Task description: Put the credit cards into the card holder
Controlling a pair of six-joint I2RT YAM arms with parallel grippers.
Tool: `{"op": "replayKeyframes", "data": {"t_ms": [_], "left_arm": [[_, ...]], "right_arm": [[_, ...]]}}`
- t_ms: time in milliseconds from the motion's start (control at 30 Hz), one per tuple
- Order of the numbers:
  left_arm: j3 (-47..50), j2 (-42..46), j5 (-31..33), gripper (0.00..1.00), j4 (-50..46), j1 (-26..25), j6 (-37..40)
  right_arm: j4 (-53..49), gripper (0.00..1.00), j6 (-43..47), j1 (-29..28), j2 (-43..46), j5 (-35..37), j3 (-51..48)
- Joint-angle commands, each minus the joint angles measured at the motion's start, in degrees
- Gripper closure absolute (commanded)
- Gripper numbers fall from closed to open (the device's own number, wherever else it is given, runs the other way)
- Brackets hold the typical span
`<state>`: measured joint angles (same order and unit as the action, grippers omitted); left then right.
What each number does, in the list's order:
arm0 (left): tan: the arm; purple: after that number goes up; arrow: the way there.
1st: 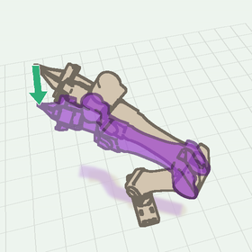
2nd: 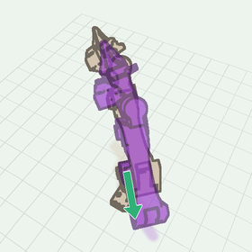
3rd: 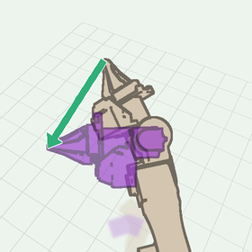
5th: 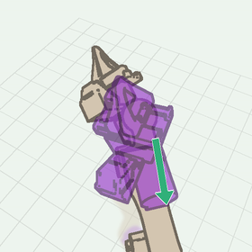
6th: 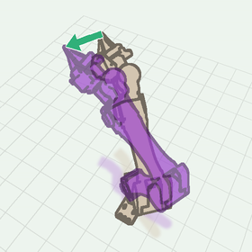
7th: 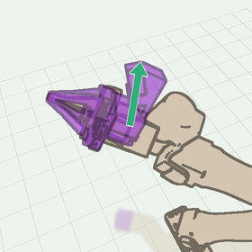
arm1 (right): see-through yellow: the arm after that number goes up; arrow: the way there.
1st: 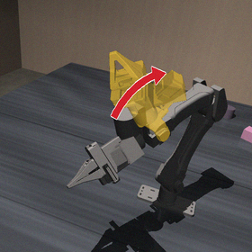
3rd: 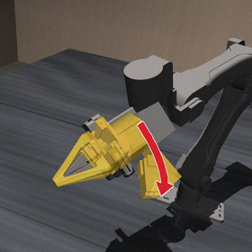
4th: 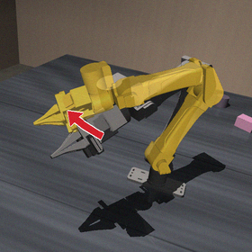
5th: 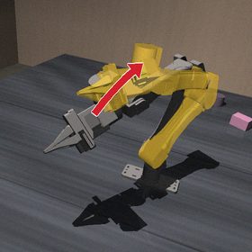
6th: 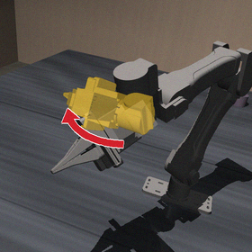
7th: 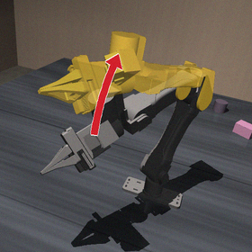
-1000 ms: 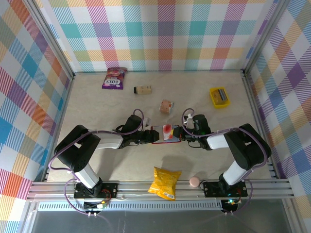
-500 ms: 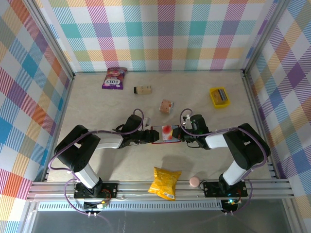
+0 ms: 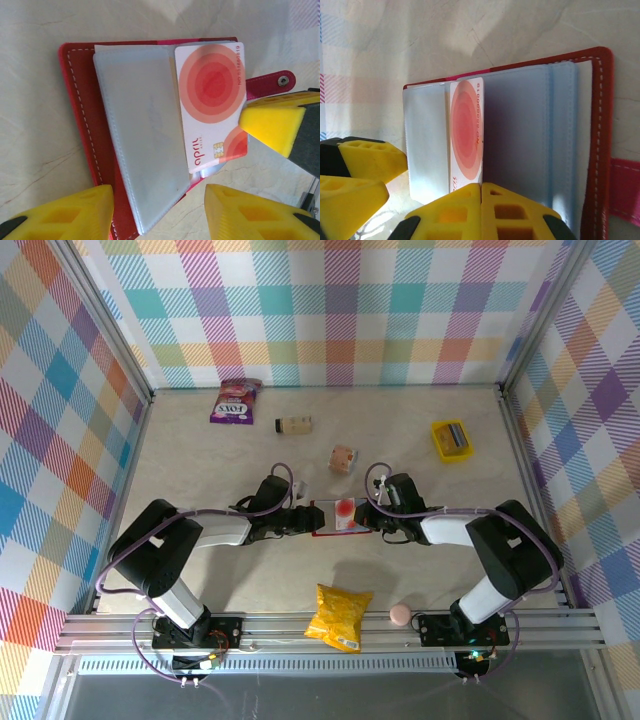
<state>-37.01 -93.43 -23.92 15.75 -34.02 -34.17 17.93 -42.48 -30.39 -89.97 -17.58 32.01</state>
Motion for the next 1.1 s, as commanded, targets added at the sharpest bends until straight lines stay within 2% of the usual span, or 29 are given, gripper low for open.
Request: {"op": "replayKeyframes", "data": {"t_ms": [0, 367, 1067], "left_arm": [[-0.22, 0.45, 0.24, 0.49, -1.55, 0.71, 0.88], [0.06, 0.01, -0.29, 0.5, -0.62, 0.71, 0.59], [-0.07, -0.55, -0.6, 0.5, -0.61, 0.71, 0.42]], "right_arm": [[-5.54, 1.0, 1.88, -0.55, 1.56, 2.46, 1.3], [-7.39, 1.0, 3.02, -1.33, -1.97, 0.01, 4.24], [-15.66, 1.0, 5.28, -2.26, -1.91, 2.2, 7.79]]}}
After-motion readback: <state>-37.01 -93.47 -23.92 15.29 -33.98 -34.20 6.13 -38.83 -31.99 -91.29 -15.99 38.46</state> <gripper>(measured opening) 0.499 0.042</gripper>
